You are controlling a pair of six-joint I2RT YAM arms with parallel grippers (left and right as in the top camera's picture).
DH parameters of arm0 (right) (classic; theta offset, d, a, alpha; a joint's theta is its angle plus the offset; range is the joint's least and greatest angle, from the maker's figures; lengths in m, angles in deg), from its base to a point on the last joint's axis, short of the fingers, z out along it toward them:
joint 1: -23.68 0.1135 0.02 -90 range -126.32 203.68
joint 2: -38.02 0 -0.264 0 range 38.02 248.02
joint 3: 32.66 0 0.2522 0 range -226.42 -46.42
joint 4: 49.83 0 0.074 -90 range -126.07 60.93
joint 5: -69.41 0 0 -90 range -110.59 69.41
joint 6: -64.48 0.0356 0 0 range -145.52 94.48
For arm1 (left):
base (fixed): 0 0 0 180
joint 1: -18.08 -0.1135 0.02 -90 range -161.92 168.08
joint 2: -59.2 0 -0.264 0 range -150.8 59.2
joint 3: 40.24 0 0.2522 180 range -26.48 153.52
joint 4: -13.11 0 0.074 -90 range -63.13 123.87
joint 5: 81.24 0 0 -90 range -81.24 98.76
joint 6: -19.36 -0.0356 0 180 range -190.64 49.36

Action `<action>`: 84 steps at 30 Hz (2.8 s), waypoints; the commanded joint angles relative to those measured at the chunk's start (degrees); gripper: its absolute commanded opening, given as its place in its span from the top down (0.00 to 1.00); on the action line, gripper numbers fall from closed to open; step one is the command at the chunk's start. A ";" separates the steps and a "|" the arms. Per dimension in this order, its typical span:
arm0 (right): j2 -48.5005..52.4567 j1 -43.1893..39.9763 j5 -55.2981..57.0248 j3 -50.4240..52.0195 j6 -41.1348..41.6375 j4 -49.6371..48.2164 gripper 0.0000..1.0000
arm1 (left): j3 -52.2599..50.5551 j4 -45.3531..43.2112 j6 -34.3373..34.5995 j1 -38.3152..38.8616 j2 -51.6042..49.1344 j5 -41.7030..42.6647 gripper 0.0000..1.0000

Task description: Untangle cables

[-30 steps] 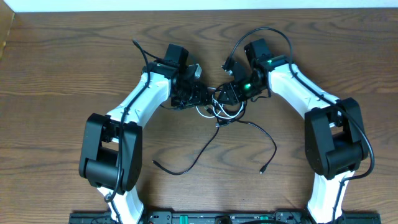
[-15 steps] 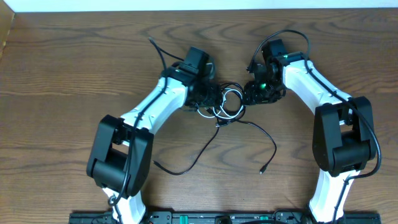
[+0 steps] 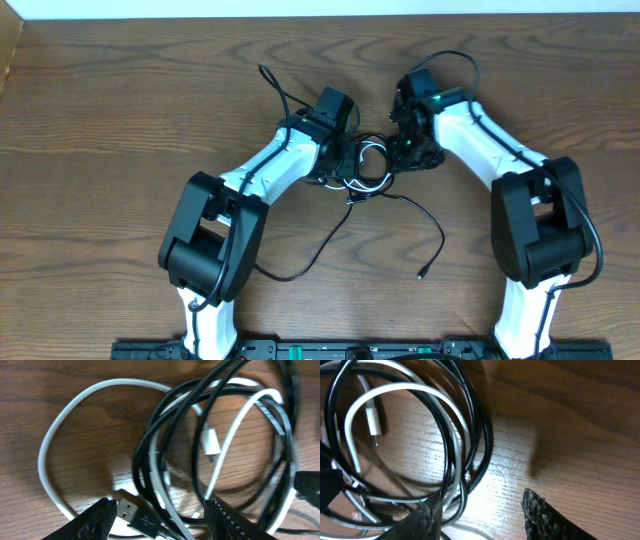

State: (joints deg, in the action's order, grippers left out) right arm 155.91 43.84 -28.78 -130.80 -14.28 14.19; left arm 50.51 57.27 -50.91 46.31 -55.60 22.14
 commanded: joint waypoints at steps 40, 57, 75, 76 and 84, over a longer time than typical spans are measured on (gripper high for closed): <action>-0.09 -0.52 29.07 9.92 -8.17 -9.60 0.34 | -4.17 3.08 -2.32 -0.31 -1.31 -26.18 0.40; -0.09 -3.72 28.76 9.92 -8.79 -13.68 0.28 | -4.50 9.31 -4.42 -12.35 -1.31 -28.89 0.40; -0.07 -5.46 24.11 9.94 -8.76 -18.88 0.13 | -4.52 11.15 1.18 -24.46 -1.31 -15.30 0.38; -0.07 -5.73 24.11 9.94 -8.74 -19.23 0.13 | -4.52 11.28 1.20 -24.79 -1.31 -15.30 0.38; -0.04 -8.02 19.39 9.99 -8.85 -19.67 0.01 | -4.52 12.24 1.16 -26.01 -1.31 -14.34 0.36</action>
State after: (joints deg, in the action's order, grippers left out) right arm 154.35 39.82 -15.29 -122.10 -22.06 -6.07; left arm 48.11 68.65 -50.69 23.14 -55.16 14.54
